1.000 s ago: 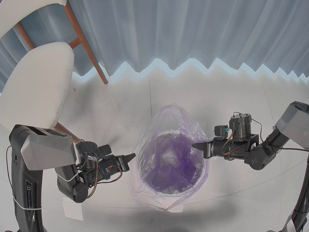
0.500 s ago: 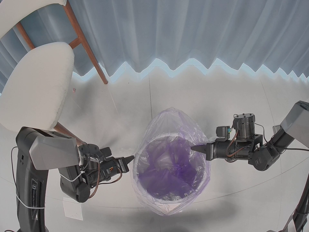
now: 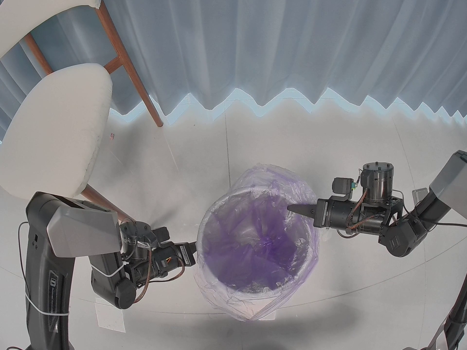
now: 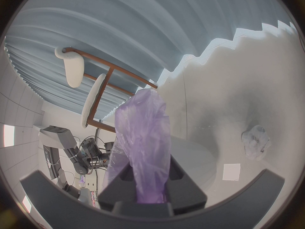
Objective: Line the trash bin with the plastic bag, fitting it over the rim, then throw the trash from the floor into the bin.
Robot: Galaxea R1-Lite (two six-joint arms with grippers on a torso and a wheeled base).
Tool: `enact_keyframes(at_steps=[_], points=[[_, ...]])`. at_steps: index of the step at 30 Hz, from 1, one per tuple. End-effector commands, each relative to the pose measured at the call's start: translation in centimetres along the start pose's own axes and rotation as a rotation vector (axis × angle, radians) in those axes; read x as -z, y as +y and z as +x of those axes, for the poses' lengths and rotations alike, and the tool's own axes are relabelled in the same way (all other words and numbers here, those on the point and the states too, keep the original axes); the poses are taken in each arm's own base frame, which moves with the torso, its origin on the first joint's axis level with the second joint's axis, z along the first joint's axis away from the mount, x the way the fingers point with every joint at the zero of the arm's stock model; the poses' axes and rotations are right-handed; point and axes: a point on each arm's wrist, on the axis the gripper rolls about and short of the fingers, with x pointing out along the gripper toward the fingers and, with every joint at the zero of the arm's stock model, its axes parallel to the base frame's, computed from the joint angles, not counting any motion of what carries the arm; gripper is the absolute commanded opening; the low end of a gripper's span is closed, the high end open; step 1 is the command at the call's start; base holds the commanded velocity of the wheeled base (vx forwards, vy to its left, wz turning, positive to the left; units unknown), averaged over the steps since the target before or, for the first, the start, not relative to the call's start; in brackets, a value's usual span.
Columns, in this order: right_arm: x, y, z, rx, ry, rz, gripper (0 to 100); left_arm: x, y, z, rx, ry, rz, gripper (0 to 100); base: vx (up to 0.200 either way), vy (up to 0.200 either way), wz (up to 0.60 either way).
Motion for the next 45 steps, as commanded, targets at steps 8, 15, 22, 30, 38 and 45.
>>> enact_keyframes(at_steps=[8, 15, 22, 30, 38, 45], points=[[0.4, -0.7, 0.5, 0.006, -0.007, 0.015, 0, -2.8, -0.9, -2.7, -0.003, -0.07, 0.003, 100, 0.0, 0.0, 0.0], [1.6, -1.6, 1.1, 0.027, 0.013, 0.047, 0, -7.4, -2.1, -6.4, 0.043, -0.207, -0.043, 100, 0.0, 0.0, 0.0], [4.1, -3.9, 3.4, 0.118, -0.039, 0.007, 0, -7.2, -3.6, -7.9, 0.135, -0.149, -0.077, 100, 0.0, 0.0, 0.0], [5.7, -4.8, 4.5, 0.129, -0.051, -0.014, 0, -6.9, -3.8, -7.8, 0.143, -0.136, -0.078, 100, 0.0, 0.0, 0.0], [5.4, -5.1, 4.4, 0.137, -0.062, -0.032, 0, -5.4, -4.3, -6.9, 0.157, -0.079, -0.079, 100, 0.0, 0.0, 0.0], [4.8, -6.5, 3.4, 0.18, -0.08, -0.07, 100, -4.7, -4.4, -6.4, 0.158, -0.053, -0.081, 100, 0.0, 0.0, 0.0]])
